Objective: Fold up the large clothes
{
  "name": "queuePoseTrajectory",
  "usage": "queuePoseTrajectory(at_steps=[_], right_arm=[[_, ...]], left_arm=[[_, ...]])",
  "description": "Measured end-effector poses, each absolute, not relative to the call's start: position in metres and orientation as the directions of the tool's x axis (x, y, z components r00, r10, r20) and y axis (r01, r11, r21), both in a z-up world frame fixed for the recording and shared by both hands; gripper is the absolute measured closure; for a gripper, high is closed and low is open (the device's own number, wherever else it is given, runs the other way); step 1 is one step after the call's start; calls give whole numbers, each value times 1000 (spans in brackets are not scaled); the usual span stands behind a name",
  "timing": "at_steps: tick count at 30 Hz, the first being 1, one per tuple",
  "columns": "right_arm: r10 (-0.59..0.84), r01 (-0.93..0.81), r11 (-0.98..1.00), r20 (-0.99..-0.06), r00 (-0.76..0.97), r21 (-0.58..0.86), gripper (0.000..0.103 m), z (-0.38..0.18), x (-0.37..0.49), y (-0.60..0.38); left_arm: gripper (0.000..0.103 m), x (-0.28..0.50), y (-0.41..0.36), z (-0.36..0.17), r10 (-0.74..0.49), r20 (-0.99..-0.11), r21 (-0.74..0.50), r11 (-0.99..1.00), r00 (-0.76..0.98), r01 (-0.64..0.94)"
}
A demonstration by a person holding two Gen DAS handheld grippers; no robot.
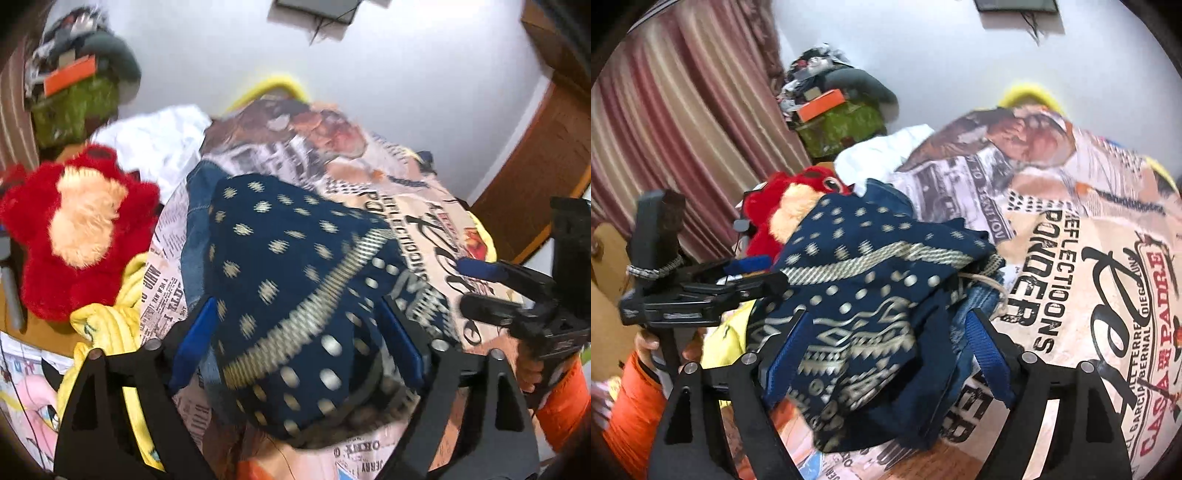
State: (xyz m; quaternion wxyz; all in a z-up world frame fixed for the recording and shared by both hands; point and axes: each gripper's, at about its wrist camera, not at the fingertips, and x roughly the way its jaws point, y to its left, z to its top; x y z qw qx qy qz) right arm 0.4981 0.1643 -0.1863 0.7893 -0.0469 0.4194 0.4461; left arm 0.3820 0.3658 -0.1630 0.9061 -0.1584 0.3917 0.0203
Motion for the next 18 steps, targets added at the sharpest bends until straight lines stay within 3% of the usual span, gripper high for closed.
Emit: queuePoseTrajectory(at_steps=[2, 7, 11, 16, 18], right_arm=[[655, -757, 594, -710, 258, 272, 20, -190, 487, 168], [564, -781, 601, -782, 266, 168, 20, -229, 475, 176], [503, -789, 603, -823, 264, 116, 20, -261, 482, 159], [478, -764, 638, -829, 291, 99, 20, -264, 493, 126], [391, -728, 686, -840, 377, -7, 20, -262, 495, 115]], left_arm=[[7, 370, 351, -162, -65, -712, -224, 965, 699, -139], [5, 360, 333, -194, 34, -769, -61, 990, 639, -126], [5, 352, 337, -205, 34, -780, -62, 990, 625, -131], [5, 338, 332, -197, 72, -767, -25, 990, 637, -142], [5, 332, 327, -192, 106, -761, 13, 989, 640, -148]])
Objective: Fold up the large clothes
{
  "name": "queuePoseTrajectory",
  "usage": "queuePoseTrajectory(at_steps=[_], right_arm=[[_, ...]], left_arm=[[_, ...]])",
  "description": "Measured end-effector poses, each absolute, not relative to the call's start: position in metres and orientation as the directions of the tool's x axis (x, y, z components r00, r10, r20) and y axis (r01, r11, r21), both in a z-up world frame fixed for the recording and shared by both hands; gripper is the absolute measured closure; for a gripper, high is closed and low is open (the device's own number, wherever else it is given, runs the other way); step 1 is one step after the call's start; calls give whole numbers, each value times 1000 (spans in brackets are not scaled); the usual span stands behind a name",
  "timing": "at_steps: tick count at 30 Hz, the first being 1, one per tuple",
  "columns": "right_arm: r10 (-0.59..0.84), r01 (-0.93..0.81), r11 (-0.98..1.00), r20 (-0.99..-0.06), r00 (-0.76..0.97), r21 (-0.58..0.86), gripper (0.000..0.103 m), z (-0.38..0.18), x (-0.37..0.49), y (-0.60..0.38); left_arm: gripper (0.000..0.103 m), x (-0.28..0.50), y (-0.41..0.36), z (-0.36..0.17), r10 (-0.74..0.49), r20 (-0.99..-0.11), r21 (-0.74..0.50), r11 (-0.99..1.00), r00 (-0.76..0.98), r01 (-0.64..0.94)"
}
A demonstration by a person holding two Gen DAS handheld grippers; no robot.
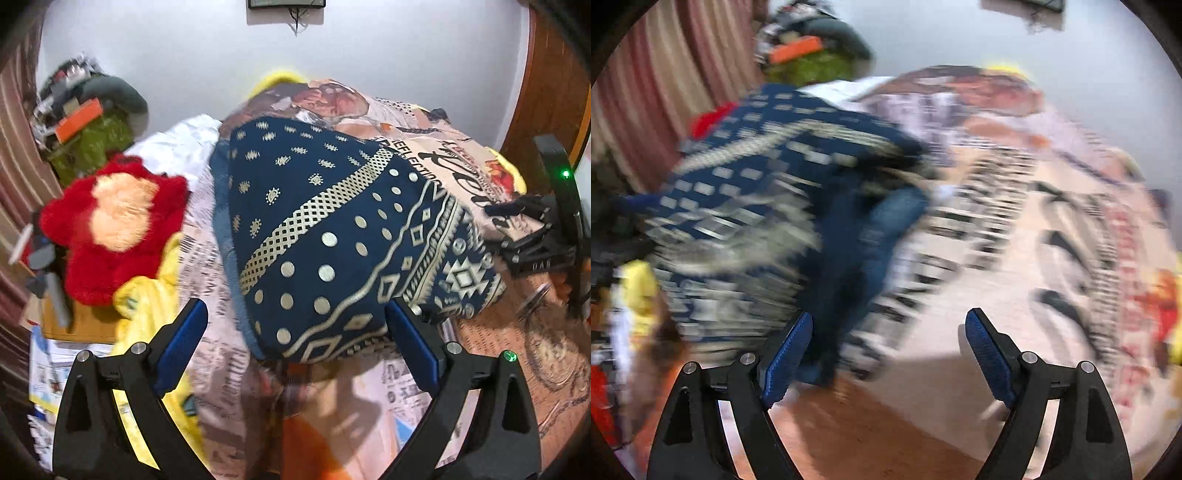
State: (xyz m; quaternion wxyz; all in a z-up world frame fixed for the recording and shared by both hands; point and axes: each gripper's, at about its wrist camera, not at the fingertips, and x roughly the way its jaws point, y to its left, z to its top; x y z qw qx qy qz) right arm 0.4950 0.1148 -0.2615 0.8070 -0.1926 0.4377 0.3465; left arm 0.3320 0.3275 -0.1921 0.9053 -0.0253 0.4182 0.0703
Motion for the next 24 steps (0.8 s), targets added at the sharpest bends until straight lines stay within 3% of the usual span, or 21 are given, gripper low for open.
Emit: queuePoseTrajectory(at_steps=[5, 9, 17, 24], right_arm=[[435, -718, 695, -803, 407, 13, 20, -230, 478, 82], [523, -715, 697, -715, 465, 44, 20, -177, 447, 66], [692, -736, 670, -440, 572, 97, 20, -56, 349, 38], [762, -760, 639, -232, 605, 115, 20, 5, 257, 6]], left_arm=[[6, 309, 311, -173, 204, -731, 109, 977, 651, -184], [6, 281, 293, -130, 226, -653, 97, 971, 723, -217], [6, 206, 237, -23, 221, -404, 34, 973, 888, -227], [6, 130, 191, 25, 235, -210, -30, 969, 949, -246]])
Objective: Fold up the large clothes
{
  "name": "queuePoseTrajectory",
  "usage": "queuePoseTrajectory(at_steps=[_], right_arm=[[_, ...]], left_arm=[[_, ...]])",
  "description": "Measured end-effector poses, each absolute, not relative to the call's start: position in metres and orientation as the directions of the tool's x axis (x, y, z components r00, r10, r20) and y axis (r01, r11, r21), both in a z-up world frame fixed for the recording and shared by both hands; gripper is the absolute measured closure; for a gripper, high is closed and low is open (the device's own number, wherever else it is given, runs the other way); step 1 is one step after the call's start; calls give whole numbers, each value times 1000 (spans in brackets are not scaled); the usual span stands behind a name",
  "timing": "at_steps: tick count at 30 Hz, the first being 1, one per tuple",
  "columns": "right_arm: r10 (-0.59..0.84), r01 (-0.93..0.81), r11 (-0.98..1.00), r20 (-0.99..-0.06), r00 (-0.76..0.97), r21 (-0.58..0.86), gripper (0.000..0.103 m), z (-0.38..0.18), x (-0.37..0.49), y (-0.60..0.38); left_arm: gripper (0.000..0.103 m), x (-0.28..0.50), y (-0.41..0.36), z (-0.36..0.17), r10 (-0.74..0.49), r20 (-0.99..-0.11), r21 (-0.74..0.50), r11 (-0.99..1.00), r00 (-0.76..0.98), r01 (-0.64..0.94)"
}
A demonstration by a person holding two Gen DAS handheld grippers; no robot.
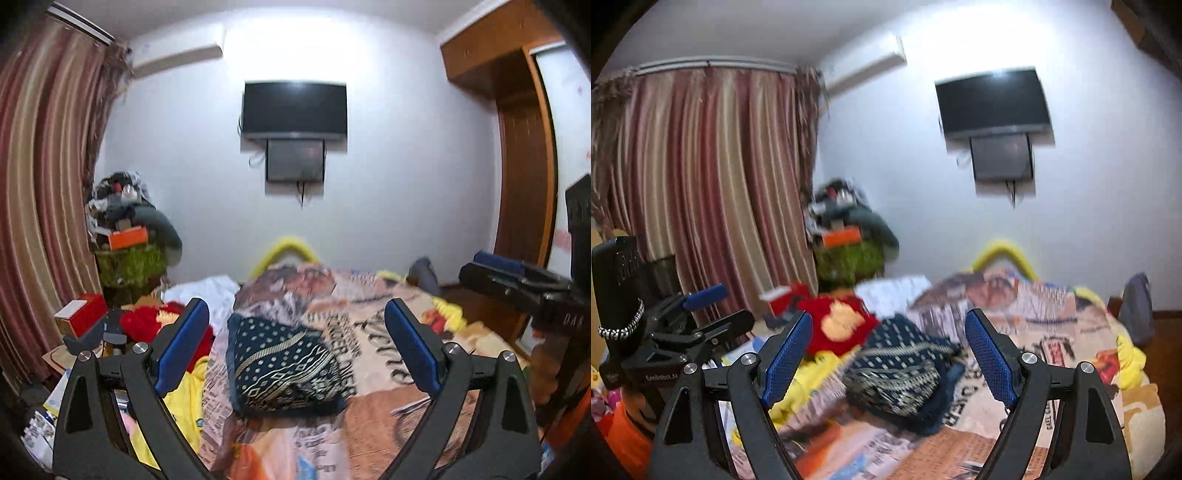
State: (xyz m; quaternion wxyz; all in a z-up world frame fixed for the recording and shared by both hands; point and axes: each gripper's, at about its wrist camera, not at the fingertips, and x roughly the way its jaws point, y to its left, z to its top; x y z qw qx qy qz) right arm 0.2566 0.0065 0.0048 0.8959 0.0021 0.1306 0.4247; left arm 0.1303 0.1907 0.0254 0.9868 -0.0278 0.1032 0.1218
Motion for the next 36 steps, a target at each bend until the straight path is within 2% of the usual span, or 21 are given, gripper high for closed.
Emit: queuePoseTrajectory(at_steps=[4, 9, 16, 18, 22, 36], right_arm=[[766, -761, 640, -162, 622, 106, 20, 16, 212, -7], [737, -732, 675, -120, 665, 91, 20, 15, 176, -17], [706, -700, 707, -155, 691, 98, 18, 8, 162, -25], [699, -692, 714, -168, 696, 107, 9, 5, 165, -24], [677, -668, 735, -168, 716, 114, 0, 1, 167, -25], [650, -645, 757, -213, 729, 106, 0, -8, 179, -20]], left_arm=[[6, 97, 167, 33, 283, -138, -12, 958, 949, -287], [6, 72, 154, 32, 302, -103, -18, 952, 948, -305], [6, 60, 147, 29, 327, -96, -3, 945, 940, -328], [4, 64, 146, 27, 329, -102, -2, 944, 939, -331], [1, 66, 147, 24, 336, -112, -7, 941, 935, -339], [0, 80, 157, 12, 331, -159, -29, 940, 930, -339]])
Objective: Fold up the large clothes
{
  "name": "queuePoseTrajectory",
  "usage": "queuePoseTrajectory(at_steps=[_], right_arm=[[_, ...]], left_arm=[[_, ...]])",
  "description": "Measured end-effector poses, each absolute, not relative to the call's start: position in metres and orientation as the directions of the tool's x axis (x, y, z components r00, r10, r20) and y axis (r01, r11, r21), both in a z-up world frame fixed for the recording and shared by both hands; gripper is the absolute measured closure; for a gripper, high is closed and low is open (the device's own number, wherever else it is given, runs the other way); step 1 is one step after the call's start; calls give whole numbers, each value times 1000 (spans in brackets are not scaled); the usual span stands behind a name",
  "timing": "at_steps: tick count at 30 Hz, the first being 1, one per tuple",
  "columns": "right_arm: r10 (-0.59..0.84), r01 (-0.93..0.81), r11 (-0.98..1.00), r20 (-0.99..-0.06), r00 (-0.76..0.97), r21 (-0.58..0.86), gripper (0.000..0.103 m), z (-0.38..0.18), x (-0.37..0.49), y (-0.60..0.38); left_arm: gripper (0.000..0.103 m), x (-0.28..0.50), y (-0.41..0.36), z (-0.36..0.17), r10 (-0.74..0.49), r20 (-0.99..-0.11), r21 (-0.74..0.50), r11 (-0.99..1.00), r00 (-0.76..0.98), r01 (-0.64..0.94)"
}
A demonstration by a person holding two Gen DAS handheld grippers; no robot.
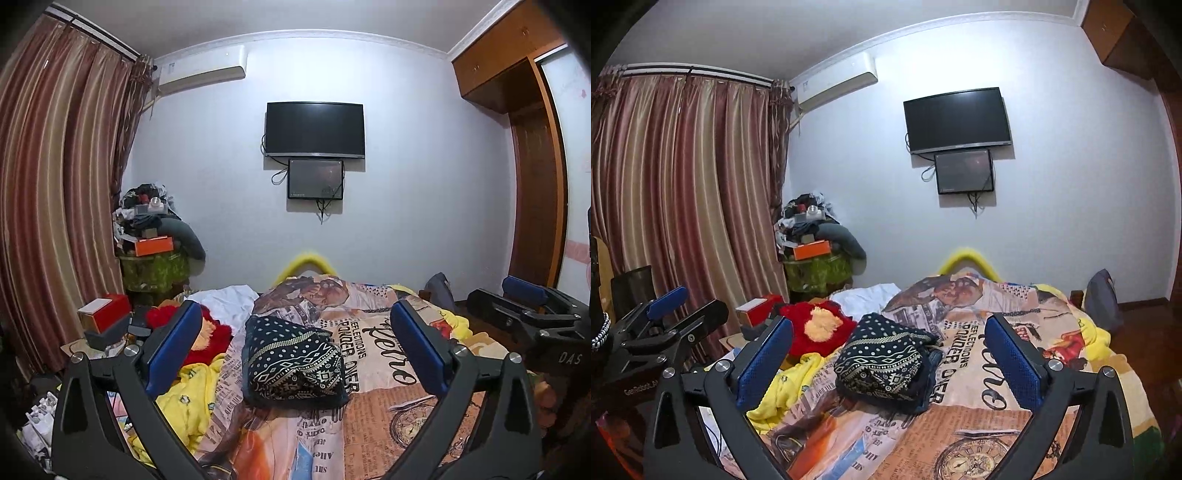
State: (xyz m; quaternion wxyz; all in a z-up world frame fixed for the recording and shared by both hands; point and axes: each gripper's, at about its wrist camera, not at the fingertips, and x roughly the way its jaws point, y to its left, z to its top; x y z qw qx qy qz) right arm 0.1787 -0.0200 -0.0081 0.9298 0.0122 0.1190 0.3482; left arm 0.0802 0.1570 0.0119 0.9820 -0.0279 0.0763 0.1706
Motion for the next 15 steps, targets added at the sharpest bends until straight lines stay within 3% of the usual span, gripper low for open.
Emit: queuePoseTrajectory(at_steps=[15], right_arm=[[644, -640, 762, -213, 734, 100, 0, -7, 181, -20]], left_arm=[[0, 89, 158, 8, 316, -166, -33, 945, 934, -325]])
